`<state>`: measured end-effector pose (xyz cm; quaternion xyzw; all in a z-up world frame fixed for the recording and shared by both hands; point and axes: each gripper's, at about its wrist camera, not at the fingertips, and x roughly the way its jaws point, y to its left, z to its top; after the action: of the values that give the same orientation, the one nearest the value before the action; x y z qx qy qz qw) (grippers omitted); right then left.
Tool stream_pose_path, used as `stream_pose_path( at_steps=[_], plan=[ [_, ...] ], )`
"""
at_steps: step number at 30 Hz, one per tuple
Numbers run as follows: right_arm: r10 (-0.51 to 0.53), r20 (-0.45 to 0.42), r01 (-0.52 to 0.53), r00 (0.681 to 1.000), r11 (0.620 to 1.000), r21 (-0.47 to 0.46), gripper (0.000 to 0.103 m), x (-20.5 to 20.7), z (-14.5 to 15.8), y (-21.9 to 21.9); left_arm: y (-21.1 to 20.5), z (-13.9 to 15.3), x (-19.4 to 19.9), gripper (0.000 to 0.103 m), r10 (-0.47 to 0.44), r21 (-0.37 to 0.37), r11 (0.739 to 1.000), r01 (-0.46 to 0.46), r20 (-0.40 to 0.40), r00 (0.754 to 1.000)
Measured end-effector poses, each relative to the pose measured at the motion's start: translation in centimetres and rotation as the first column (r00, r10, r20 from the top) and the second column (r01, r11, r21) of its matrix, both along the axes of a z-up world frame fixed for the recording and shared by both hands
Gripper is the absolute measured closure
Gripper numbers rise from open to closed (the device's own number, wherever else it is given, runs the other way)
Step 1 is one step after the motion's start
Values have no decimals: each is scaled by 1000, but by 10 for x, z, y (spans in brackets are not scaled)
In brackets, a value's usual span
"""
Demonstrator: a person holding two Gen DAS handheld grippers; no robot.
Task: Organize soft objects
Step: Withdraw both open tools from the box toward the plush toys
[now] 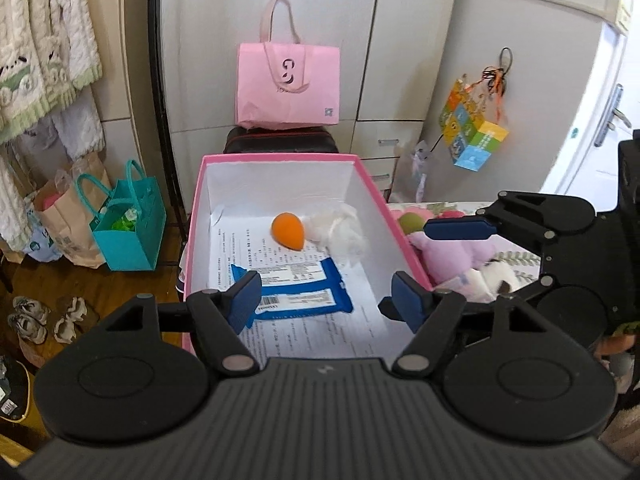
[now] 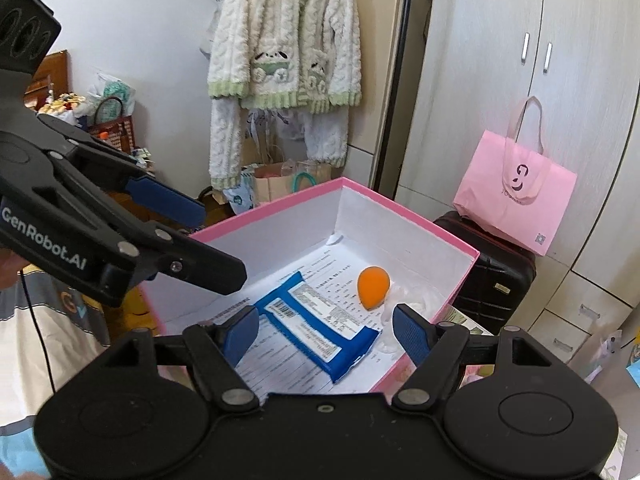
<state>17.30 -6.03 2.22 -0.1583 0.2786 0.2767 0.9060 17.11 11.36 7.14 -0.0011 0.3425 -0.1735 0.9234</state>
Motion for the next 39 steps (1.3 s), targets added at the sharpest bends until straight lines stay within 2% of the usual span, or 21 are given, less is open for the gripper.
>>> stream_pose_path(
  at_steps=[7, 12, 16, 19, 28, 39],
  plan=[
    [15, 44, -15, 999, 1000, -2, 25, -45, 22, -17, -10, 19, -44, 30, -45, 25, 999, 44, 37, 998],
    [22, 53, -24, 998, 999, 39, 25, -80, 39, -46, -21, 27, -72, 30, -97, 49, 994, 94, 63, 993],
    [-3, 56, 0, 998, 998, 59, 25, -106, 45, -73, -29, 29, -93, 30, -134, 42, 990, 132, 50, 990],
    [-31, 56, 26, 998, 997, 77, 24, -125, 47, -94, -38, 27, -107, 28, -162, 69, 985, 158, 52, 985],
    [-83, 61, 74, 995, 988, 138, 23, -166, 24, -140, -77, 7, -126, 27, -274, 131, 954, 270, 8, 962],
    [-103, -2, 103, 995, 989, 102, 22, -173, -22, -171, -128, -21, -119, 27, -387, 138, 908, 396, -92, 918]
  ],
)
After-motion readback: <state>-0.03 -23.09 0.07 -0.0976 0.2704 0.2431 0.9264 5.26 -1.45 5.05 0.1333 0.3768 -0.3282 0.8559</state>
